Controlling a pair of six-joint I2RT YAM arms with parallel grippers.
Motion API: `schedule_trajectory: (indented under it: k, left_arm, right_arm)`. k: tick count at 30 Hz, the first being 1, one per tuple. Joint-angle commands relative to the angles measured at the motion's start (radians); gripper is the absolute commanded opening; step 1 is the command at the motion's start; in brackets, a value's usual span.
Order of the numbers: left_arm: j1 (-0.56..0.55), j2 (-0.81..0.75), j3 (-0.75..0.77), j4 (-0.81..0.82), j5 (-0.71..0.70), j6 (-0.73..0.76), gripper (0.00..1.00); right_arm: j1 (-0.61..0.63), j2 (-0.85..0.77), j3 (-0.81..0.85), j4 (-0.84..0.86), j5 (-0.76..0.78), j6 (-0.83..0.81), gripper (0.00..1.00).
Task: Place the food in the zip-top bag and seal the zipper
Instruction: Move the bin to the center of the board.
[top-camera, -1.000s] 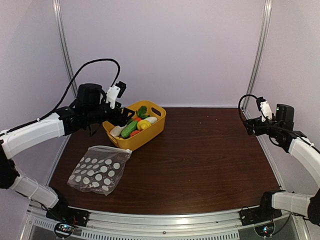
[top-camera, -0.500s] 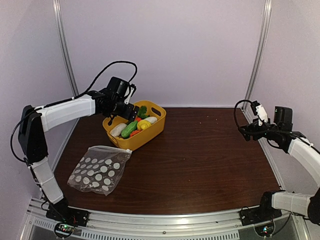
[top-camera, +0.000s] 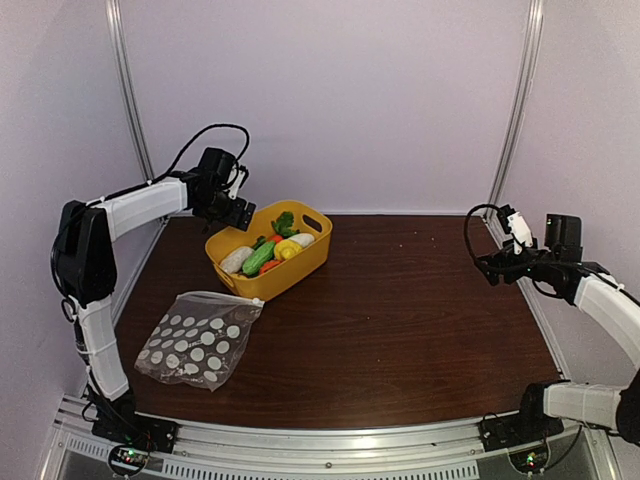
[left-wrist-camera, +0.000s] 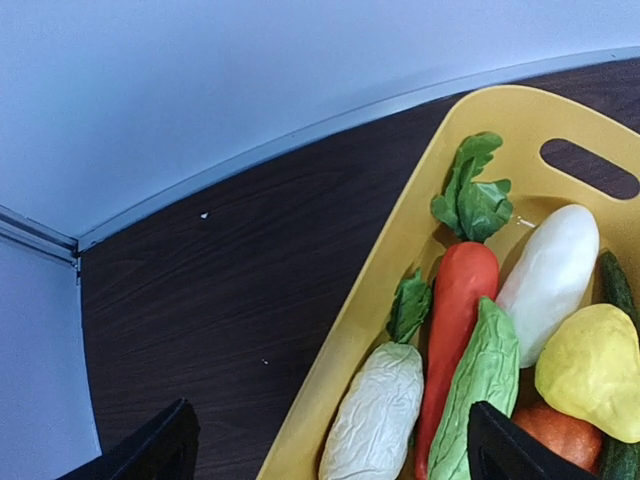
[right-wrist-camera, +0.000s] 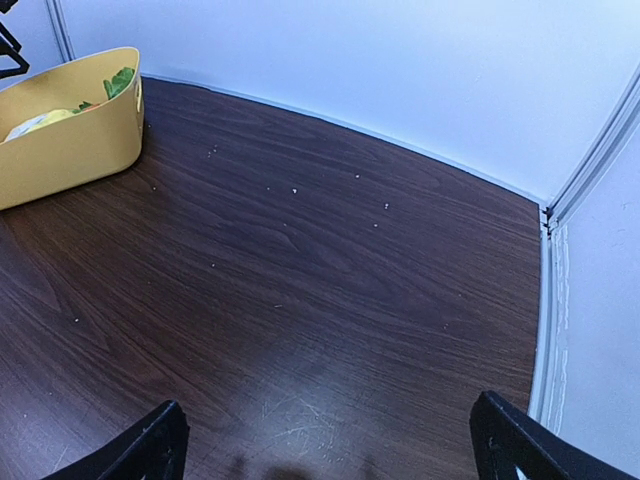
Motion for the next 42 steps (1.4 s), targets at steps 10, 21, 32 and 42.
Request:
schedule_trajectory:
  k: [10,21,32,42]
  left_arm:
    - [0.066,0.100,0.091,-0.038,0.202,0.028,0.78]
    - [0.072,0.195,0.160,-0.038,0.145,0.017,0.53]
    - [0.070,0.217,0.183,-0.034,0.214,0.024,0.26]
    - [-0.035,0.197,0.168,-0.050,0.270,-0.040,0.00]
  right_arm:
    - [0.007,-0.016,-0.013,-0.021,0.007,-0.020,1.00]
    - [0.007,-0.010,-0.013,-0.020,0.017,-0.024,1.00]
    - [0.007,-0.018,-0.015,-0.022,0.023,-0.027,1.00]
    - [0.007,-0.019,-0.015,-0.020,0.027,-0.028,1.00]
